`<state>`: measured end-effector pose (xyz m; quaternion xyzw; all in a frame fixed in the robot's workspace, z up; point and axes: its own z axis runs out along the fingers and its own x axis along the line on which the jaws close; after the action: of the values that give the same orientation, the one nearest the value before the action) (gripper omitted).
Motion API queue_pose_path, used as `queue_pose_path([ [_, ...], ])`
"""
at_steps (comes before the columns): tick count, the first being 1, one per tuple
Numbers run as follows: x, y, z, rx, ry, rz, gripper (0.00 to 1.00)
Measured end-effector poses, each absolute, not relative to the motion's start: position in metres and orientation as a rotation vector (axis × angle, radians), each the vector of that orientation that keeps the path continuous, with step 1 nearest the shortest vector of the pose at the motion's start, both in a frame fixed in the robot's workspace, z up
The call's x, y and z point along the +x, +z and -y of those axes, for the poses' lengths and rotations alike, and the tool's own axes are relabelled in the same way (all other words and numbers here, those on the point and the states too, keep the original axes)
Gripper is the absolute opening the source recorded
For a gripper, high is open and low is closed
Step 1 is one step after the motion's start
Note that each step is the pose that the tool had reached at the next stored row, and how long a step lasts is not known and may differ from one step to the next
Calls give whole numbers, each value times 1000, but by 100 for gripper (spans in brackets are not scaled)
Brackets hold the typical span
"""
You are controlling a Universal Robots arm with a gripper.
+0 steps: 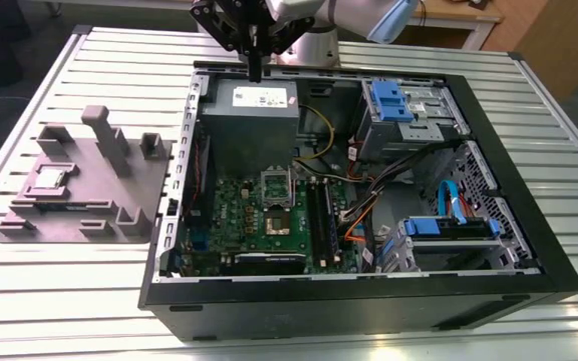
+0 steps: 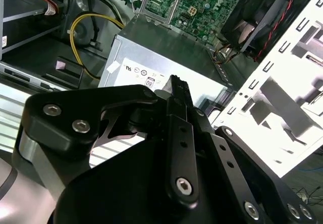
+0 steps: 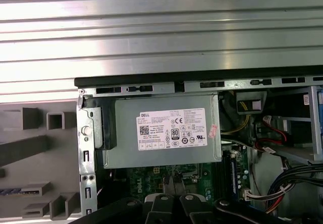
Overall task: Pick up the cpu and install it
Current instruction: 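Reach for the cpu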
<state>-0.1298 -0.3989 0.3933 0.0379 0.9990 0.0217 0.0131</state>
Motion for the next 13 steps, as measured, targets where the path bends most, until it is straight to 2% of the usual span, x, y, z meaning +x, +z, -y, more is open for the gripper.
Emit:
queue_pose_path([
  [13, -134, 393, 399, 118, 68, -3112, 10],
])
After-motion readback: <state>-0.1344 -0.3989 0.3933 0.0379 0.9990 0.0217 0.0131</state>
